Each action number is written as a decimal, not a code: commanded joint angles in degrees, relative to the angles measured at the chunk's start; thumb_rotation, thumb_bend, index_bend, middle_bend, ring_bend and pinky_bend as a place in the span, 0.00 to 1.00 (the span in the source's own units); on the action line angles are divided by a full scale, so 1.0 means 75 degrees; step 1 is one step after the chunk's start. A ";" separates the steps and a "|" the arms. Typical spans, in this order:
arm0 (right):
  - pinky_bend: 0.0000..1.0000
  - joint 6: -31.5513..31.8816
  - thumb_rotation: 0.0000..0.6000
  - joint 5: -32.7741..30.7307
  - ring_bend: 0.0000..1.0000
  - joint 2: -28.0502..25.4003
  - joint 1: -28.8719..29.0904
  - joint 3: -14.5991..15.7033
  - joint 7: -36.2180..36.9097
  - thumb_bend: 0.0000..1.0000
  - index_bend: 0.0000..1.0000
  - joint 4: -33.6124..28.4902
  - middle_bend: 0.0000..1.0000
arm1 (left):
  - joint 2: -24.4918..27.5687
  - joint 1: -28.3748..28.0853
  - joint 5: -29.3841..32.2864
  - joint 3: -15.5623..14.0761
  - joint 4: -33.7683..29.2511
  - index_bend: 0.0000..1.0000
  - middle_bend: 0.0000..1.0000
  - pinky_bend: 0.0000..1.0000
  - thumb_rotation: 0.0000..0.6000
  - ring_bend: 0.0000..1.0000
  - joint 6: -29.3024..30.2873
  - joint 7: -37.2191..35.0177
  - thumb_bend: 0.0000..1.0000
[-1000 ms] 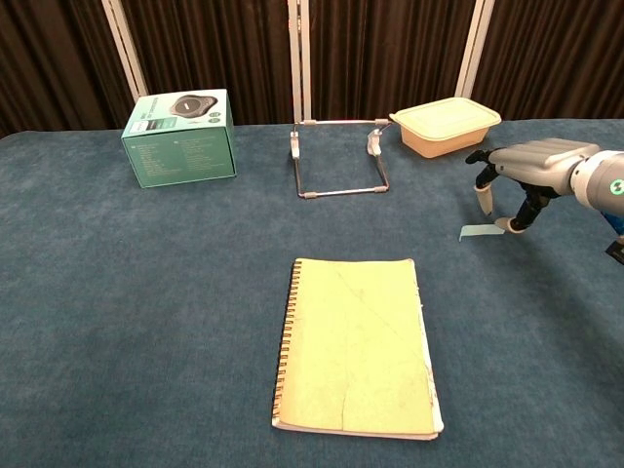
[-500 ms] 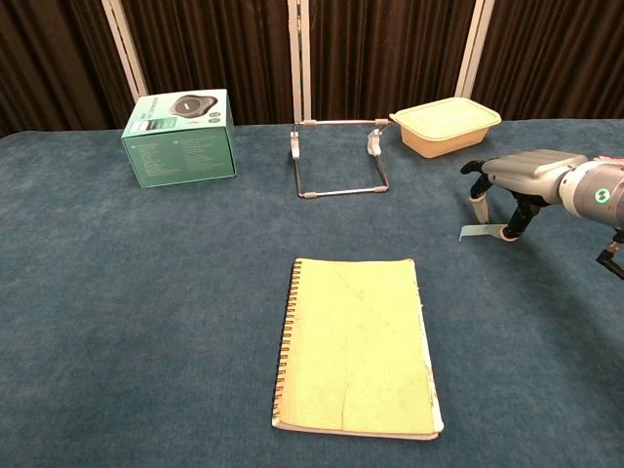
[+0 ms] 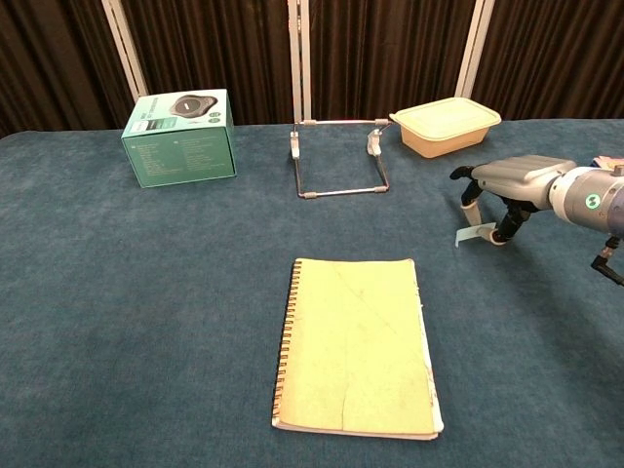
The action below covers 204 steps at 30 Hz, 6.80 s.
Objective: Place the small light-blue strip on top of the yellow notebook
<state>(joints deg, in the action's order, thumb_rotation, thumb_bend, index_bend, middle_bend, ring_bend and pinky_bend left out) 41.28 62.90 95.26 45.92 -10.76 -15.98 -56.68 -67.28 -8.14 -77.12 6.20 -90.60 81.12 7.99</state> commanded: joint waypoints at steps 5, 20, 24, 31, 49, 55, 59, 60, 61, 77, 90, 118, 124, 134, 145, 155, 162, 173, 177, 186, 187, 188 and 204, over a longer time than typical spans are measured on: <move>0.00 0.0340 1.00 0.0298 0.00 -0.1309 0.0186 0.0003 -0.0860 0.46 0.67 -0.2841 0.00 | 0.0036 -0.0010 -0.0017 -0.0023 -0.0022 0.00 0.00 0.00 1.00 0.00 -0.0034 -0.0071 0.00; 0.00 0.0738 1.00 -0.2304 0.00 -0.1081 0.1628 0.0525 -0.4581 0.47 0.67 -0.5008 0.00 | 0.0076 -0.0065 -0.0070 -0.0079 -0.0005 0.00 0.00 0.00 1.00 0.00 -0.0154 -0.0209 0.00; 0.00 0.1007 1.00 -0.3010 0.00 -0.0854 0.1971 0.0765 -0.5247 0.47 0.67 -0.5129 0.00 | 0.0089 -0.0063 -0.0046 -0.0072 0.0002 0.00 0.00 0.00 1.00 0.00 -0.0161 -0.0252 0.00; 0.00 0.1434 1.00 -0.3792 0.00 -0.0653 0.2299 0.1028 -0.5725 0.46 0.60 -0.5214 0.00 | 0.0099 -0.0099 0.0002 -0.0060 0.0019 0.00 0.00 0.00 1.00 0.00 -0.0235 -0.0287 0.00; 0.00 0.2476 1.00 -0.1947 0.00 -0.2076 0.1400 0.1008 -0.3798 0.16 0.00 -0.6405 0.00 | 0.0143 -0.0266 -0.0337 -0.0152 0.0045 0.00 0.00 0.00 1.00 0.00 -0.0425 -0.0673 0.00; 0.00 0.3577 1.00 0.0989 0.00 -0.3492 0.0036 0.1751 -0.1623 0.15 0.00 -0.6001 0.00 | 0.0519 -0.1022 -0.1022 -0.0082 -0.0172 0.00 0.00 0.00 1.00 0.00 -0.1176 -0.1104 0.37; 0.00 0.4594 1.00 0.2336 0.00 -0.3824 -0.0852 0.2114 0.0044 0.07 0.00 -0.4847 0.00 | 0.0671 -0.1730 -0.1423 -0.0016 -0.0295 0.01 0.00 0.00 1.00 0.00 -0.1942 -0.1381 0.64; 0.00 0.4790 1.00 0.2469 0.00 -0.3836 -0.1038 0.2154 0.0334 0.04 0.00 -0.4589 0.00 | 0.0687 -0.1883 -0.1484 -0.0004 -0.0331 0.02 0.00 0.00 1.00 0.00 -0.2111 -0.1398 0.68; 0.00 0.4908 1.00 0.2524 0.00 -0.3839 -0.1162 0.2174 0.0510 0.02 0.00 -0.4433 0.00 | 0.0687 -0.1983 -0.1526 0.0007 -0.0350 0.06 0.00 0.00 1.00 0.00 -0.2214 -0.1380 0.70; 0.00 0.6235 1.00 0.2272 0.00 -0.3692 -0.3404 0.2256 0.1296 0.00 0.00 -0.3920 0.00 | -0.1332 -0.4543 -0.1223 0.0261 -0.0300 0.28 0.00 0.00 1.00 0.00 -0.5257 -0.0339 0.98; 0.00 0.5949 1.00 0.2058 0.00 -0.4106 -0.3754 0.1701 0.1227 0.00 0.00 -0.4231 0.00 | -0.3128 -0.6094 0.0675 0.0518 0.0460 0.28 0.00 0.00 1.00 0.00 -0.6462 0.1335 1.00; 0.00 0.5635 1.00 0.2254 0.00 -0.4272 -0.4177 0.1063 0.1553 0.00 0.00 -0.4310 0.00 | -0.4009 -0.6864 0.2234 -0.0030 0.0821 0.28 0.00 0.00 1.00 0.00 -0.5858 0.2454 1.00; 0.00 0.5593 1.00 0.2329 0.00 -0.4299 -0.4235 0.0981 0.1605 0.00 0.00 -0.4335 0.00 | -0.4212 -0.6941 0.2332 -0.0149 0.0973 0.28 0.00 0.00 1.00 0.00 -0.5803 0.2497 1.00; 0.00 0.5530 1.00 0.2405 0.00 -0.4328 -0.4309 0.0874 0.1676 0.00 0.00 -0.4350 0.00 | -0.4417 -0.7003 0.2383 -0.0260 0.1110 0.28 0.00 0.00 1.00 0.00 -0.5691 0.2524 1.00; 0.00 0.5523 1.00 0.2470 0.00 -0.4374 -0.4390 0.0763 0.1752 0.00 0.00 -0.4380 0.00 | -0.4420 -0.6992 0.2244 -0.0309 0.1030 0.28 0.00 0.00 1.00 0.00 -0.5556 0.2423 1.00; 0.00 0.5500 1.00 0.2526 0.00 -0.4410 -0.4447 0.0680 0.1822 0.00 0.00 -0.4392 0.00 | -0.4507 -0.6965 0.2196 -0.0368 0.1108 0.28 0.00 0.00 1.00 0.00 -0.5462 0.2391 1.00; 0.00 0.5479 1.00 0.2537 0.00 -0.4423 -0.4482 0.0622 0.1875 0.00 0.00 -0.4385 0.00 | -0.4401 -0.6936 0.2051 -0.0355 0.0964 0.28 0.00 0.00 1.00 0.00 -0.5334 0.2370 1.00; 0.00 0.5455 1.00 0.2579 0.00 -0.4418 -0.4519 0.0575 0.1892 0.00 0.00 -0.4385 0.00 | -0.4550 -0.6890 0.2082 -0.0581 0.1176 0.28 0.00 0.00 1.00 0.00 -0.5356 0.2577 1.00; 0.00 0.5438 1.00 0.2585 0.00 -0.4420 -0.4526 0.0558 0.1914 0.00 0.00 -0.4376 0.00 | -0.4516 -0.6852 0.1951 -0.0496 0.1113 0.28 0.00 0.00 1.00 0.00 -0.5255 0.2448 1.00; 0.00 0.5433 1.00 0.2620 0.00 -0.4427 -0.4548 0.0532 0.1938 0.00 0.00 -0.4391 0.00 | -0.4339 -0.6747 0.1804 -0.0600 0.0966 0.28 0.00 0.00 1.00 0.00 -0.5224 0.2396 1.00; 0.00 0.5433 1.00 0.2626 0.00 -0.4429 -0.4550 0.0531 0.1938 0.00 0.00 -0.4394 0.00 | -0.4344 -0.6737 0.1809 -0.0621 0.0981 0.28 0.00 0.00 1.00 0.00 -0.5232 0.2407 1.00; 0.00 0.5436 1.00 0.2631 0.00 -0.4430 -0.4553 0.0528 0.1937 0.00 0.00 -0.4396 0.00 | -0.4355 -0.6732 0.1818 -0.0639 0.1003 0.28 0.00 0.00 1.00 0.00 -0.5242 0.2427 1.00; 0.00 0.5428 1.00 0.2651 0.00 -0.4435 -0.4575 0.0479 0.1980 0.00 0.00 -0.4386 0.00 | -0.4309 -0.6611 0.1791 -0.0631 0.0923 0.29 0.00 0.00 1.00 0.00 -0.5201 0.2325 1.00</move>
<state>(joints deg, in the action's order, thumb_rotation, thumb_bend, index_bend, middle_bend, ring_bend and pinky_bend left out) 81.98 82.78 62.00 11.61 -7.17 -1.14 -89.57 -99.61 -57.81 -63.61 1.57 -83.73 42.15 25.52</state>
